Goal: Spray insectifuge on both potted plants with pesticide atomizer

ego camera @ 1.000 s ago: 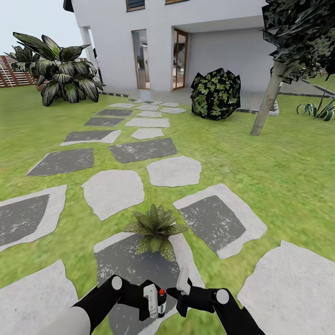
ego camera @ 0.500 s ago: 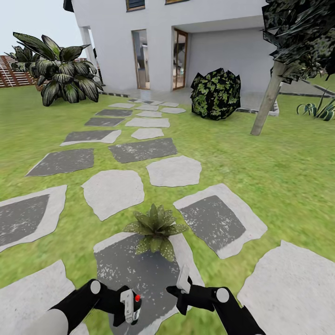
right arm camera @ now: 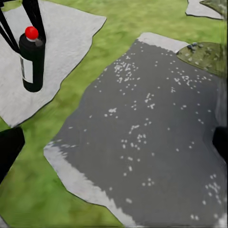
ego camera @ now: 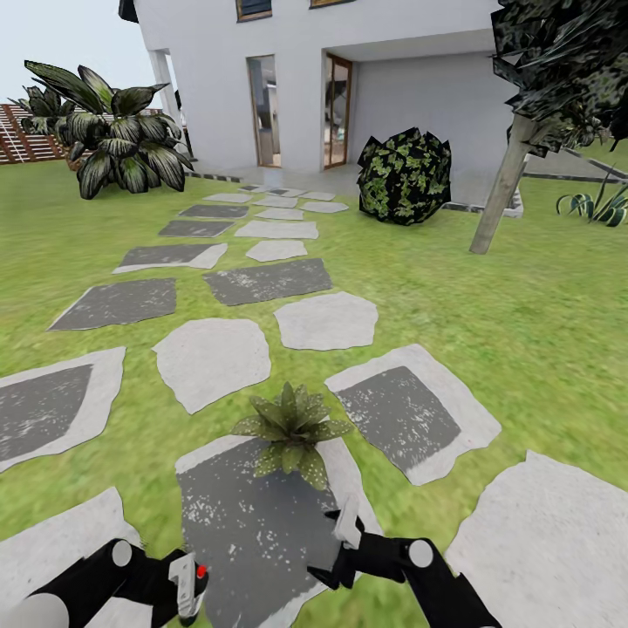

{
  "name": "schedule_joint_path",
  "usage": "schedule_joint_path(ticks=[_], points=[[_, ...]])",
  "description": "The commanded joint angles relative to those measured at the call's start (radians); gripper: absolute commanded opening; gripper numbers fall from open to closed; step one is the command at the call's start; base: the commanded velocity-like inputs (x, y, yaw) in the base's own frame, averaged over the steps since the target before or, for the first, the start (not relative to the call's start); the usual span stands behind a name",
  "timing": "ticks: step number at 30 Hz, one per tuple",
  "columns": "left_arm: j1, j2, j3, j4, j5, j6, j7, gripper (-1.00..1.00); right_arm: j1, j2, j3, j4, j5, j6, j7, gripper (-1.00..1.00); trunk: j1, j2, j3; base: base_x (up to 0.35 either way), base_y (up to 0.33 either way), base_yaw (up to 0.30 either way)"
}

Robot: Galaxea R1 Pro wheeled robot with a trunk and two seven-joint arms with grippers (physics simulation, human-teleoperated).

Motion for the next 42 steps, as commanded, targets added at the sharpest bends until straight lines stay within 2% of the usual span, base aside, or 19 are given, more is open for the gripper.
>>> schedule_joint_path(ticks=[1, 4, 5, 7, 10, 11, 12, 15, 17, 18, 20, 23, 24, 26, 29, 30, 35, 42], points=[[0.000, 0.001, 0.003, 0.006, 0.003, -0.006, 0.016, -1.00, 0.000, 0.000, -0.006, 0.000, 0.008, -0.005, -0.013, 1.00, 0.000, 0.000, -0.001, 0.000, 0.000, 0.000], [0.000, -0.001, 0.010, 0.023, 0.062, -0.006, 0.088, -1.00, 0.000, -0.017, -0.007, 0.003, 0.008, -0.005, -0.124, 1.00, 0.000, 0.000, -0.001, 0.000, 0.000, 0.000], [0.000, -0.005, 0.016, 0.044, 0.104, -0.006, 0.126, -1.00, 0.000, -0.037, -0.007, 0.012, 0.007, -0.005, -0.201, 1.00, 0.000, 0.000, -0.001, 0.000, 0.000, 0.000], [0.000, -0.010, 0.020, 0.084, 0.175, -0.007, 0.170, -1.00, 0.001, -0.065, -0.007, 0.051, 0.004, -0.004, -0.297, 1.00, 0.000, 0.000, -0.001, 0.000, 0.000, 0.000], [0.000, -0.020, 0.022, 0.140, 0.314, -0.014, 0.233, -1.00, 0.001, -0.098, -0.028, 0.157, 0.001, -0.004, -0.425, 1.00, 0.000, 0.000, -0.001, 0.000, 0.000, 0.000], [0.000, -0.022, 0.022, 0.159, 0.367, -0.028, 0.257, -1.00, 0.001, -0.109, -0.049, 0.204, 0.000, -0.005, -0.469, 1.00, 0.000, 0.000, -0.001, 0.000, 0.000, 0.000], [0.000, -0.023, 0.022, 0.186, 0.438, -0.054, 0.287, -1.00, 0.001, -0.120, -0.083, 0.269, 0.000, -0.006, -0.535, 1.00, 0.000, 0.000, -0.001, 0.000, 0.000, 0.000], [0.000, -0.028, 0.023, 0.242, 0.570, -0.100, 0.349, -1.00, 0.001, -0.134, -0.168, 0.383, -0.001, -0.007, -0.705, 1.00, 0.000, 0.000, -0.001, 0.000, 0.000, 0.000], [0.002, -0.040, 0.023, 0.270, 0.647, -0.111, 0.398, -1.00, 0.003, -0.143, -0.219, 0.445, -0.001, -0.009, -0.834, 1.00, 0.000, 0.000, -0.001, 0.000, 0.000, 0.000], [0.018, -0.055, 0.023, 0.287, 0.707, -0.117, 0.458, -1.00, 0.004, -0.148, -0.246, 0.496, -0.002, -0.015, -0.947, 1.00, 0.000, 0.000, -0.001, 0.000, 0.000, 0.000], [0.049, -0.068, 0.023, 0.292, 0.763, -0.121, 0.556, -1.00, 0.004, -0.151, -0.260, 0.528, -0.002, -0.041, -1.030, 1.00, 0.000, 0.000, -0.001, 0.000, 0.000, 0.000], [0.078, -0.093, 0.023, 0.295, 0.801, -0.124, 0.674, -1.00, 0.005, -0.151, -0.266, 0.540, -0.014, -0.073, -1.062, 1.00, 0.000, 0.000, -0.001, 0.000, 0.000, 0.000], [0.091, -0.103, 0.023, 0.296, 0.810, -0.125, 0.725, -1.00, 0.006, -0.152, -0.268, 0.543, -0.042, -0.081, -1.068, 1.00, 0.000, 0.000, -0.001, 0.000, 0.000, 0.000], [0.103, -0.109, 0.023, 0.298, 0.819, -0.134, 0.781, -1.00, 0.011, -0.153, -0.269, 0.543, -0.105, -0.087, -1.071, 1.00, 0.000, 0.000, -0.001, 0.000, 0.000, 0.000], [0.114, -0.114, 0.023, 0.313, 0.820, -0.185, 0.829, -1.00, 0.020, -0.159, -0.267, 0.544, -0.224, -0.102, -1.066, 1.00, 0.000, 0.000, -0.001, 0.000, 0.000, 0.000], [0.116, -0.117, 0.022, 0.321, 0.818, -0.190, 0.832, -1.00, 0.021, -0.159, -0.266, 0.545, -0.237, -0.103, -1.065, 1.00, 0.000, 0.000, -0.001, 0.000, 0.000, 0.000], [0.137, -0.161, 0.021, 0.326, 0.816, -0.190, 0.835, -1.00, 0.021, -0.153, -0.264, 0.544, -0.247, -0.104, -1.066, 1.00, 0.000, 0.000, -0.001, 0.000, 0.000, 0.000], [0.146, -0.159, 0.023, 0.326, 0.825, -0.205, 0.837, -1.00, 0.021, -0.149, -0.266, 0.544, -0.258, -0.104, -1.071, 1.00, 0.000, 0.000, -0.001, 0.000, 0.000, -0.018]])
